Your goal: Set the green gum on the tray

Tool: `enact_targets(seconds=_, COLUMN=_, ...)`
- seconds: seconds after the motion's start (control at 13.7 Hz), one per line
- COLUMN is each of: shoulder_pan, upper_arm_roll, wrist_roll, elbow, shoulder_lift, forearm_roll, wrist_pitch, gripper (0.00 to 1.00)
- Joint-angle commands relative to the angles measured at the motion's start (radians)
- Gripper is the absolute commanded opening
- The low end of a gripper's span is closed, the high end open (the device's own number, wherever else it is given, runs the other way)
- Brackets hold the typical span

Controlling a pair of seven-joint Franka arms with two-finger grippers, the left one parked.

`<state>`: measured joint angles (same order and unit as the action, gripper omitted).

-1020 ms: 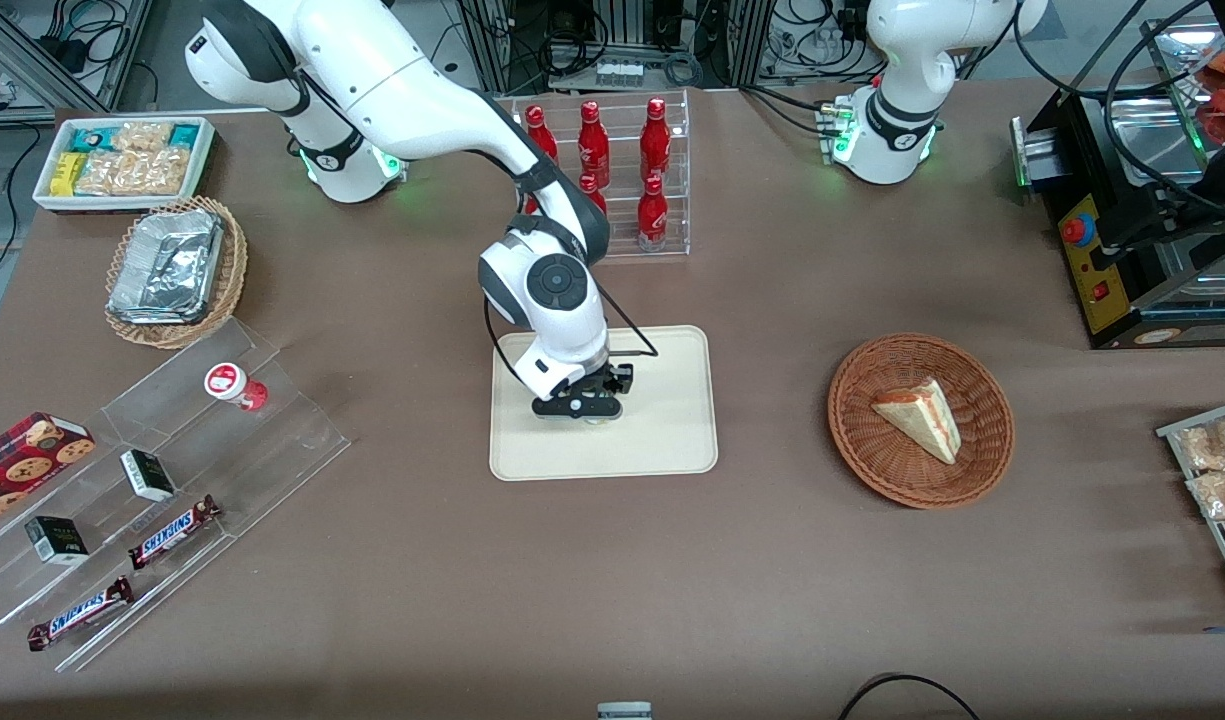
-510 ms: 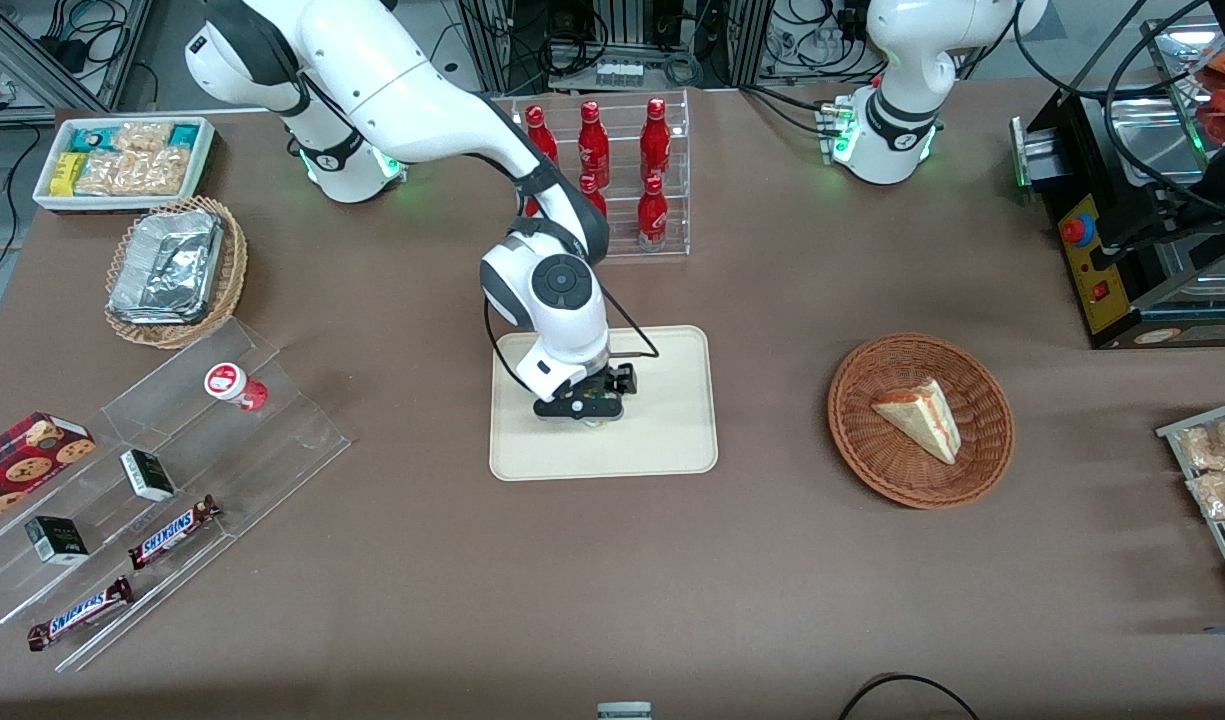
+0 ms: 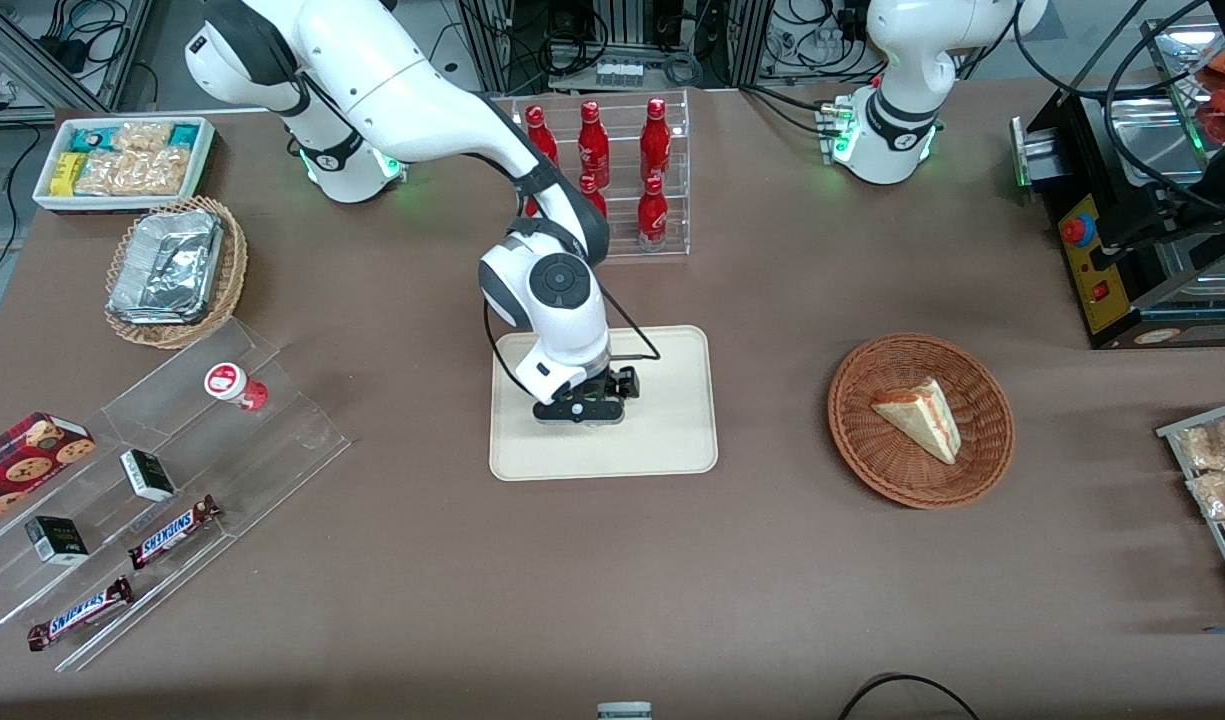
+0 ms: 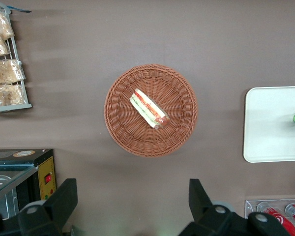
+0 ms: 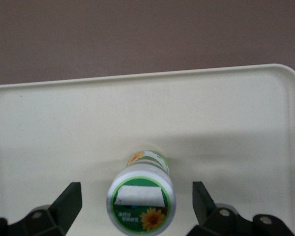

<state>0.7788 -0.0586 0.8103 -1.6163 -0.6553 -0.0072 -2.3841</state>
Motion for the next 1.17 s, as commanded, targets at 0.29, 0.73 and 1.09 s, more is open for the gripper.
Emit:
enact_targets(seconds=0.29, shoulder_pan=-0.010, upper_arm_roll=0.000, wrist_roll=-0.090, elbow=0.003, shoulder_lift=0.141, forearm_roll=-0.023, wrist_pitch=0.187, gripper=1.00)
enact_targets(seconds=0.73, shoulder_pan=-0.105, upper_arm_roll=0.007, wrist_roll=-0.282, elbow=-0.001, shoulder_lift=0.233, forearm_roll=-0.010, wrist_pitch=0.374, gripper=1.00)
enact_targets(seconds=1.09, shoulder_pan=-0.211, upper_arm_roll=0.005, wrist_roll=-0.463, elbow=-0.001, shoulder_lift=0.302, forearm_roll=0.019, wrist_pitch=0.486, gripper=1.00)
